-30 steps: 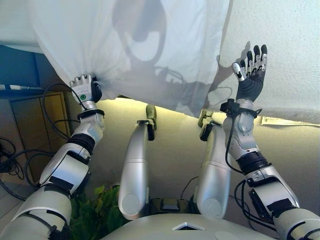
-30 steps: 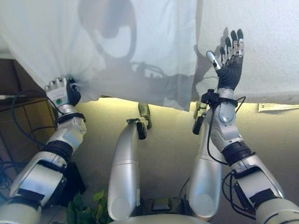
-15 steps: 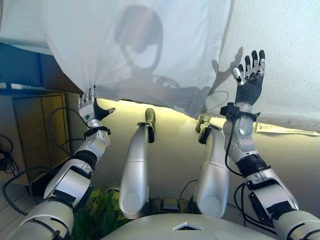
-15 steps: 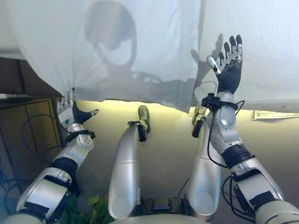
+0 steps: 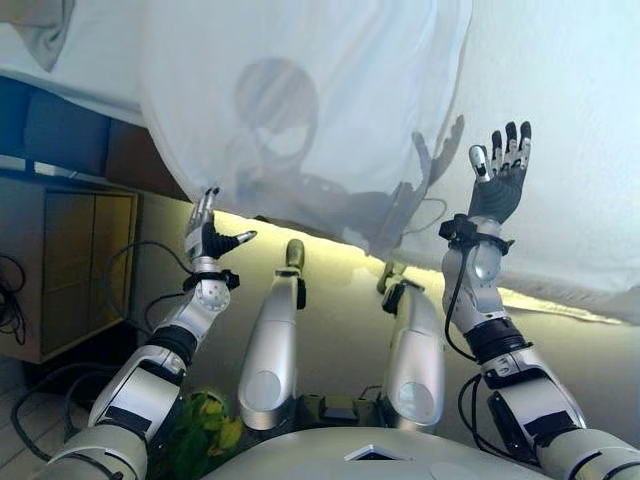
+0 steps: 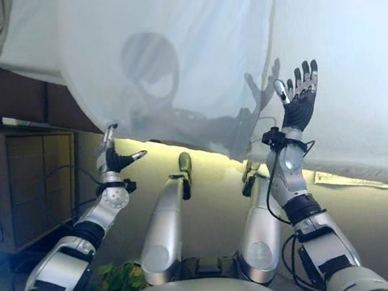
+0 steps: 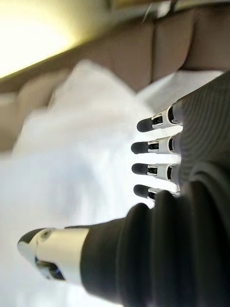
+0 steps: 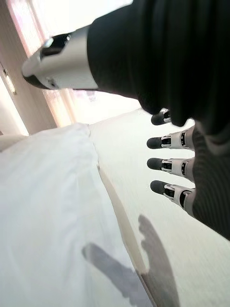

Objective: Make the bed neatly

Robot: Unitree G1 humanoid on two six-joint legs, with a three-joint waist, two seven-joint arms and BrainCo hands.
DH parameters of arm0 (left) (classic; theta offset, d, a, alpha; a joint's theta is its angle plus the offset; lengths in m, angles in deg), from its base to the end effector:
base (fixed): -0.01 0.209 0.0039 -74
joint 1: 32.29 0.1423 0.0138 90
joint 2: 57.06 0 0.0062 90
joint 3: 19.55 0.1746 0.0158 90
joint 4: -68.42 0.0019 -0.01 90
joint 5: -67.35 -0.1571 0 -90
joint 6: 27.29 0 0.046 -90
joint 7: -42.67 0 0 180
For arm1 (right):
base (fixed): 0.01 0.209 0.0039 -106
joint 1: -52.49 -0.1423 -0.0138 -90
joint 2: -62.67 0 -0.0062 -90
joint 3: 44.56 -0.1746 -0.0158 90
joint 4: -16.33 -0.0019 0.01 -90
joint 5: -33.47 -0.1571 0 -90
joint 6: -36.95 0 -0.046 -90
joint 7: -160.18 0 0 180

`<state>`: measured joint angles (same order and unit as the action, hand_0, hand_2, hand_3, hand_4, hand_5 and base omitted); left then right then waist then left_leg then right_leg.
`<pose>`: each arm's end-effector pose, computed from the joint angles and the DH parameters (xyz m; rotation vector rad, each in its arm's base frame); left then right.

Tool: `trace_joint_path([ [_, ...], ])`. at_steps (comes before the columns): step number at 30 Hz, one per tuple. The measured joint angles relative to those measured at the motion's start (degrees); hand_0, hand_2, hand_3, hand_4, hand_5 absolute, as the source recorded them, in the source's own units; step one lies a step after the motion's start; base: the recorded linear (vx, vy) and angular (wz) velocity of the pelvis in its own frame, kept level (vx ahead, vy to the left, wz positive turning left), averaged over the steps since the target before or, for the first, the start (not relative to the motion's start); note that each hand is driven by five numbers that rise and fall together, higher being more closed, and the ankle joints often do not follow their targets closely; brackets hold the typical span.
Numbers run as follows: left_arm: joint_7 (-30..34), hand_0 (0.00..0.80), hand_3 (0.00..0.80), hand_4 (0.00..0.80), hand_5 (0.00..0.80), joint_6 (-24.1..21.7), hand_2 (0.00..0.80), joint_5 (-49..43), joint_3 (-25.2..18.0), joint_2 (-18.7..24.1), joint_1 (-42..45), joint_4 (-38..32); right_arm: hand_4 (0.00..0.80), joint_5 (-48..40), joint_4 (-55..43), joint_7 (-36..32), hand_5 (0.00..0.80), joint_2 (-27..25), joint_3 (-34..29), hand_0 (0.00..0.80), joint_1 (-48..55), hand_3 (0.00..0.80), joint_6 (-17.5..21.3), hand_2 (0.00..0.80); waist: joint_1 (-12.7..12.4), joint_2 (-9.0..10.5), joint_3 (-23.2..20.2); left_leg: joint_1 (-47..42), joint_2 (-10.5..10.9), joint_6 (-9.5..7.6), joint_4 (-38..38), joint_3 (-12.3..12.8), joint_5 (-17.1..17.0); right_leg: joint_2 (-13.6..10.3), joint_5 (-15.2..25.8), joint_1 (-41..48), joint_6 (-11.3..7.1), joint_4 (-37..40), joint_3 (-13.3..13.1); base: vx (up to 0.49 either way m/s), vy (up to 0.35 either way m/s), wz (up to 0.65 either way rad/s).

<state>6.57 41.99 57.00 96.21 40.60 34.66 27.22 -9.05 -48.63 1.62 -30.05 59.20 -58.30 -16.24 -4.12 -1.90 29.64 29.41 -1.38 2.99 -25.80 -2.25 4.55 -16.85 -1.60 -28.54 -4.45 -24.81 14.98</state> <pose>0.2628 0.1915 -0.0062 0.7585 -0.0829 0.1881 0.2793 -0.1768 0.0771 0.4367 -0.3945 -0.3338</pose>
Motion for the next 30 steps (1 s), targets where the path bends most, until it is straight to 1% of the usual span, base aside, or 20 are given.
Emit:
trace_joint_path([
  [2, 0.9, 0.000, 0.000, 0.000, 0.000, -0.4, 0.000, 0.0, 0.0, 0.0, 0.4, -1.3, 0.000, -1.1, -0.2, -0.3, 0.000, 0.0, -0.1, 0.000, 0.2, 0.000, -0.3, 0.000, 0.0, 0.09, 0.0, -1.9, -0.3, -0.11, 1.8, -0.2, -0.3, 0.7, 0.6, 2.1, -0.12, 2.2, 0.2, 0.057, -0.139, 0.04],
  [4, 1.6, 0.000, 0.000, 0.000, 0.000, -0.5, 0.000, 0.0, -0.1, 0.1, 1.0, -2.9, 0.000, -1.9, -0.5, -0.9, 0.000, 0.1, -0.8, 0.000, 0.7, 0.000, -1.0, 0.000, 0.0, 0.29, -0.2, -3.5, -0.6, 0.10, 3.8, -0.5, -1.1, 1.2, 1.3, 4.0, 0.01, 4.4, 0.9, 0.055, -0.105, 0.03],
  [5, 2.1, 0.000, 0.000, 0.000, 0.000, -0.6, 0.000, 0.0, -0.1, 0.1, 1.6, -3.1, 0.000, -2.2, -0.5, -1.1, 0.000, 0.1, -1.0, 0.000, 1.0, 0.000, -1.0, 0.000, 0.0, 0.39, -0.3, -4.1, -0.7, 0.46, 4.6, -0.6, -1.6, 1.6, 1.7, 4.8, 0.08, 5.5, 1.2, 0.084, -0.077, 0.01],
  [7, 3.0, 0.000, 0.000, 0.000, 0.000, -0.7, 0.000, 0.0, -0.1, 0.1, 1.8, -3.1, 0.000, -3.0, -1.0, -1.3, 0.000, 0.1, -1.7, 0.000, 1.2, 0.000, -1.3, 0.000, 0.0, 0.41, -0.3, -5.8, -1.0, 0.62, 6.5, -0.5, -2.1, 2.2, 2.6, 6.7, 0.20, 7.6, 1.5, 0.101, -0.056, -0.01],
  [10, 5.2, 0.000, 0.000, 0.000, 0.000, -0.7, 0.000, 1.6, -0.8, 0.1, 3.1, -3.7, 0.000, -3.3, -2.3, -1.7, 0.000, 0.0, -2.5, 0.000, 2.5, 0.000, -1.9, 0.000, 0.0, 0.45, -0.5, -10.0, -1.2, 0.76, 9.7, -0.5, -2.9, 2.9, 3.7, 11.2, -0.36, 11.3, 1.9, 0.128, -0.025, 0.02],
  [13, 8.1, 0.000, 0.000, 0.000, 0.000, -0.9, 0.000, 4.9, -2.7, 0.1, 6.0, -6.1, 0.000, -3.2, -2.3, -1.8, 0.000, 0.0, -2.8, 0.000, 5.0, 0.000, -2.8, 0.000, -0.1, 0.68, -3.8, -12.1, -1.3, 0.77, 12.1, -0.4, -3.3, 3.4, 4.2, 13.6, -0.74, 14.2, 2.2, 0.122, -0.002, 0.03],
  [16, 11.5, 0.000, 0.000, 0.000, 0.000, -1.0, 0.000, 7.0, -4.1, 0.0, 9.1, -8.5, 0.000, -4.3, -2.1, -3.1, 0.000, 0.4, -4.2, 0.000, 7.9, 0.000, -5.4, 0.000, -0.2, 0.64, -5.9, -16.1, -1.2, 0.77, 14.7, -0.3, -3.4, 3.9, 4.8, 18.0, -1.22, 17.7, 2.5, 0.140, 0.003, 0.03],
  [19, 16.7, 0.000, 0.000, 0.000, 0.000, -1.0, 0.000, 11.1, -5.5, -0.1, 13.4, -10.2, 0.000, -5.5, -1.7, -5.4, 0.000, 1.5, -4.4, 0.000, 12.2, 0.000, -7.1, 0.000, -0.3, 0.82, -11.1, -19.0, -1.3, 0.85, 17.5, -0.2, -3.4, 4.6, 5.5, 21.5, -1.66, 21.6, 2.8, 0.098, -0.004, 0.02],
  [21, 21.5, 0.000, 0.000, 0.000, 0.000, -1.0, 0.000, 14.1, -8.0, -0.3, 16.3, -12.0, 0.000, -6.2, -0.9, -7.9, 0.000, 2.6, -5.2, 0.000, 15.5, 0.000, -8.5, 0.000, -0.1, 1.03, -14.1, -20.1, -1.5, 1.02, 19.0, -0.1, -3.5, 5.1, 5.7, 22.6, -1.77, 23.4, 2.8, 0.016, 0.004, 0.01],
  [22, 24.4, 0.000, 0.000, 0.000, 0.000, -1.0, 0.000, 16.3, -9.8, -0.4, 18.0, -13.2, 0.000, -6.5, -0.9, -10.1, 0.000, 2.8, -6.1, 0.000, 17.7, 0.000, -9.8, 0.000, -0.1, 1.29, -15.7, -20.2, -1.6, 1.09, 19.6, 0.1, -3.6, 5.3, 5.7, 22.7, -1.77, 24.0, 2.8, 0.033, -0.001, -0.02],
  [24, 29.2, 0.000, 0.000, 0.000, 0.000, -0.7, 0.000, 20.3, -13.7, -0.3, 21.5, -15.7, 0.000, -6.6, -0.8, -14.2, 0.000, 3.4, -8.7, 0.000, 21.4, 0.000, -12.5, 0.000, 0.0, 1.71, -16.7, -22.0, -1.8, 1.35, 21.1, 0.5, -3.7, 5.7, 5.7, 24.1, -1.78, 25.0, 2.7, 0.063, -0.022, -0.06],
  [25, 31.3, 0.000, 0.000, 0.000, 0.000, -0.2, 0.000, 22.4, -14.8, -0.2, 23.1, -16.7, 0.000, -6.6, 0.1, -15.7, 0.000, 3.2, -9.2, 0.000, 22.7, 0.000, -14.0, 0.000, 0.1, 2.05, -17.3, -23.0, -2.0, 1.38, 21.8, 0.6, -3.8, 5.8, 5.7, 25.0, -1.79, 25.5, 2.7, 0.068, -0.028, -0.08],
  [28, 34.6, 0.000, 0.000, 0.000, 0.000, 2.1, 0.000, 26.9, -15.8, -0.2, 25.6, -18.0, 0.000, -6.7, 4.4, -17.6, 0.000, 3.5, -9.6, 0.000, 26.6, 0.000, -18.5, 0.000, 0.1, 3.45, -20.2, -25.2, -2.5, 1.72, 23.6, 1.0, -4.0, 6.6, 5.7, 26.7, -1.79, 26.9, 2.6, 0.077, -0.028, -0.06],
  [30, 35.7, 0.000, 0.000, 0.000, 0.000, 3.5, 0.000, 28.3, -15.9, -0.2, 26.3, -18.5, 0.000, -8.0, 5.5, -18.7, 0.000, 4.3, -9.6, 0.000, 27.9, 0.000, -19.5, 0.000, 0.1, 4.13, -21.5, -26.9, -2.8, 2.03, 24.9, 1.4, -4.2, 6.9, 5.7, 28.0, -1.78, 27.6, 2.4, 0.048, -0.013, -0.10],
])
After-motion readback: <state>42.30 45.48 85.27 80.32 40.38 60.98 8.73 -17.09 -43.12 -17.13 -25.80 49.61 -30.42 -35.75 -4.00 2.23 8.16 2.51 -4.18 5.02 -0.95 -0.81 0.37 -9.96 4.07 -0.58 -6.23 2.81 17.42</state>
